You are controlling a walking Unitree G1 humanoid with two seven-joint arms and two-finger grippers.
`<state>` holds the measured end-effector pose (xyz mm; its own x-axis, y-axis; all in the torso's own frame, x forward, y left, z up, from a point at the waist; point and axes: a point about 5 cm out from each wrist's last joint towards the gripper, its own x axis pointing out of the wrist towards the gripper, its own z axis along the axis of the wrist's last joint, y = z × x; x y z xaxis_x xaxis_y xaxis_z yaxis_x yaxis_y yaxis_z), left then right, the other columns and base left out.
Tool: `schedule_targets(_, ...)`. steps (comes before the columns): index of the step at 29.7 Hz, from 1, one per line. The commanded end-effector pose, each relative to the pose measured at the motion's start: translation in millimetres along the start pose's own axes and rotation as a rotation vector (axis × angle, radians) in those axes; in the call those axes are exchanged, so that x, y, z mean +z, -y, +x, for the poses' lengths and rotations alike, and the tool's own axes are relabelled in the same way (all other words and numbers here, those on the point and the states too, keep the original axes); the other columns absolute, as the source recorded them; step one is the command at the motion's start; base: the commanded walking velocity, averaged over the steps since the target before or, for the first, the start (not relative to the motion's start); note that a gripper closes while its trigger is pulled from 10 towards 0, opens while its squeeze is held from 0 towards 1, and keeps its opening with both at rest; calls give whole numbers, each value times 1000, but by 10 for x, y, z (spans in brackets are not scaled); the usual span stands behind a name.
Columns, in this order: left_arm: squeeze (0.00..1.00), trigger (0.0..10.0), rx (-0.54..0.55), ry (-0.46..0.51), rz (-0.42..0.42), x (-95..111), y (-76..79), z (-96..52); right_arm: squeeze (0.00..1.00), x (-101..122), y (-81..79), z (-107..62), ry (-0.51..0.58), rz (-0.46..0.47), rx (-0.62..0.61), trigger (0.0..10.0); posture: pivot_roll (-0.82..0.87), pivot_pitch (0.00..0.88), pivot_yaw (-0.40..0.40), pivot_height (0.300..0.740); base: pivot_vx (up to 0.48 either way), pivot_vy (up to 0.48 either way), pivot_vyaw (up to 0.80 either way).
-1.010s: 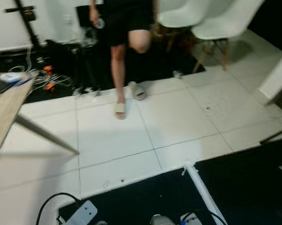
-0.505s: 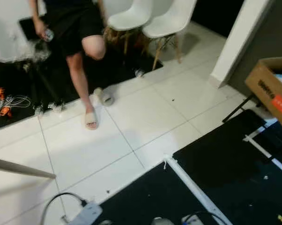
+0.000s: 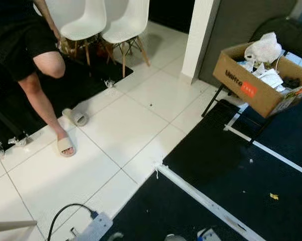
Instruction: Picking trash to rubbish bin
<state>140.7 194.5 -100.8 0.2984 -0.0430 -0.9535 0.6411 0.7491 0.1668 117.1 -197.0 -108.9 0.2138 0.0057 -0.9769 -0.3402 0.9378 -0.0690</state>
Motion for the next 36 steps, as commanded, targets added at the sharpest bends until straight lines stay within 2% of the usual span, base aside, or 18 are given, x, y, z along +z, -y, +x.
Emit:
schedule_targets(1, 0, 10000, -95, -132, 13, -328, 244, -8, 0, -110, -30, 4, -32, 15, 10, 10000, -24, 93, 41, 740, 0, 0, -781)
schedule_targets(17, 0, 10000, -85, -129, 1, -323, 243, -6, 0, -101, -26, 4, -22, 15, 3, 10000, -24, 93, 41, 740, 0, 0, -781)
schedule_targets(36, 0, 10000, -2, -111, -118, -341, 219, -7, 0, -99, -25, 4, -18, 16, 0, 10000, -24, 93, 41, 740, 0, 0, -781)
